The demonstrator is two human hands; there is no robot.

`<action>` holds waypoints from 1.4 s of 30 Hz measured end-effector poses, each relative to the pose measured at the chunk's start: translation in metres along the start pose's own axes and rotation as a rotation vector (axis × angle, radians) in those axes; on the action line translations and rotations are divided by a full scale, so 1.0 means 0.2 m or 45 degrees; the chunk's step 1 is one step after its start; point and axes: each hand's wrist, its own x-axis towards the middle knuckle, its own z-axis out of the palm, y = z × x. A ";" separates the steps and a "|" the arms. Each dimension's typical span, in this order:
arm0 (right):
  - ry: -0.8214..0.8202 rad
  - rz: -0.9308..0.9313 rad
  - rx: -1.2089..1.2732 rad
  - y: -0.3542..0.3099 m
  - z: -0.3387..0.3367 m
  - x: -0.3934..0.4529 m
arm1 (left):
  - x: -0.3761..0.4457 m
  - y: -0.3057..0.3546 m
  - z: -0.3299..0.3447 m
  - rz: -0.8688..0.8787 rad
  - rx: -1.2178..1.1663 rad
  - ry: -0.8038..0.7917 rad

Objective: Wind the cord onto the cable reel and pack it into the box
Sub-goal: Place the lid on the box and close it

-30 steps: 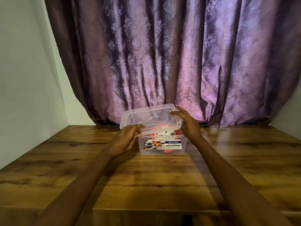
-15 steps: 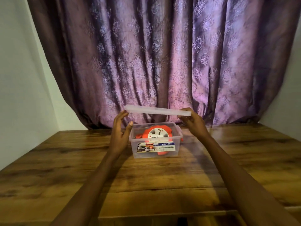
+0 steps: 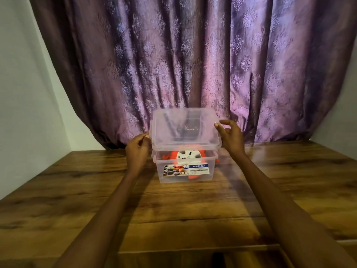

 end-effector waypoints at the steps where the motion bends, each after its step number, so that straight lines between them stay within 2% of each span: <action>1: -0.006 0.035 -0.061 0.02 0.01 0.00 | -0.01 -0.02 0.00 -0.062 0.024 -0.014; 4: -0.152 0.090 -0.283 0.07 0.03 -0.02 | -0.02 -0.07 0.01 -0.285 0.005 -0.035; 7: -0.229 0.134 -0.383 0.12 0.05 -0.05 | -0.05 -0.12 0.02 -0.400 0.036 -0.069; 16: -0.445 0.286 -0.327 0.13 0.04 -0.10 | -0.11 -0.20 0.06 -0.445 0.110 -0.053; 19: -0.449 0.343 -0.252 0.13 0.04 -0.12 | -0.09 -0.20 0.08 -0.482 0.022 -0.025; 22: -0.472 0.433 -0.144 0.14 0.04 -0.12 | -0.07 -0.19 0.09 -0.637 -0.166 -0.036; 24: -0.455 0.572 -0.061 0.14 0.04 -0.12 | -0.04 -0.18 0.08 -0.805 -0.253 -0.119; 28: -0.439 0.780 0.013 0.13 0.05 -0.10 | 0.04 -0.19 0.09 -1.031 -0.167 -0.405; 30: -0.422 0.832 0.080 0.15 0.06 -0.09 | 0.05 -0.22 0.10 -1.113 -0.199 -0.452; 36: -0.346 0.877 0.229 0.19 0.09 -0.07 | 0.05 -0.26 0.15 -1.194 -0.458 -0.383; 42: -0.283 0.902 0.252 0.18 0.06 -0.12 | 0.00 -0.29 0.16 -1.196 -0.440 -0.284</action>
